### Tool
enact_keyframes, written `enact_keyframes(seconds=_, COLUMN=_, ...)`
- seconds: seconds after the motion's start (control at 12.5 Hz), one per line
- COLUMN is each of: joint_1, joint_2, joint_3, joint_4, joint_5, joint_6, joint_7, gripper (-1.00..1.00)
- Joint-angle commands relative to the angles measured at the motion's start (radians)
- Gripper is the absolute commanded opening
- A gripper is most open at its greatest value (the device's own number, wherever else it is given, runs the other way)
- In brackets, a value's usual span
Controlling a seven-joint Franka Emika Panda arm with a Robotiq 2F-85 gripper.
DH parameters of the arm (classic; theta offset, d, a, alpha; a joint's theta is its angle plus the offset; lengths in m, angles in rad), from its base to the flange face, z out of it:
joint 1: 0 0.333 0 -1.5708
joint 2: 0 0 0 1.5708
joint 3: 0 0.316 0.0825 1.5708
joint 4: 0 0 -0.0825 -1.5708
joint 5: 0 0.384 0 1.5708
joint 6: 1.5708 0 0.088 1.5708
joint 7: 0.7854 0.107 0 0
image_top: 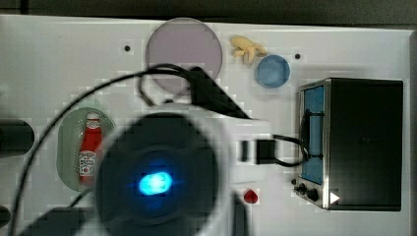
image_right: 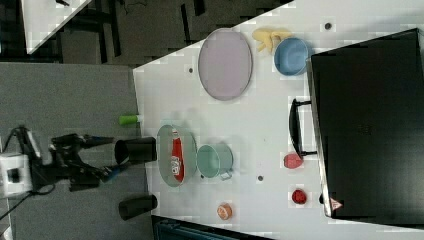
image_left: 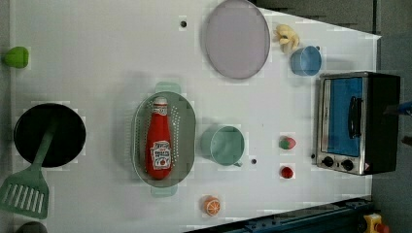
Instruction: Pick ketchup from strainer and place it on the table
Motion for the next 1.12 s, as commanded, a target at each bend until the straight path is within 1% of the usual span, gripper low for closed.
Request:
enact_keyframes(seconds=0.08, joint_1=0.028, joint_2=0.087, joint_3=0.164, joint_4=-0.016, joint_5=0.012, joint_6=0.006, joint_7=0.058, gripper=1.0)
enact_keyframes(seconds=0.32, joint_1=0.032, joint_2=0.128, joint_3=0.328, joint_4=-0.017, joint_5=0.01, joint_6=0.024, joint_7=0.059, gripper=1.0)
enact_keyframes(seconds=0.64, joint_1=0.034, joint_2=0.203, joint_3=0.507, joint_4=-0.032, joint_5=0.007, joint_6=0.082, joint_7=0.075, gripper=1.0)
enact_keyframes(seconds=0.88, joint_1=0.035, joint_2=0.258, joint_3=0.592, joint_4=-0.113, joint_5=0.006, joint_6=0.202, joint_7=0.075, gripper=1.0)
enact_keyframes(seconds=1.12, joint_1=0.036, joint_2=0.309, joint_3=0.634, joint_4=-0.248, joint_5=0.003, joint_6=0.415, joint_7=0.075, gripper=1.0)
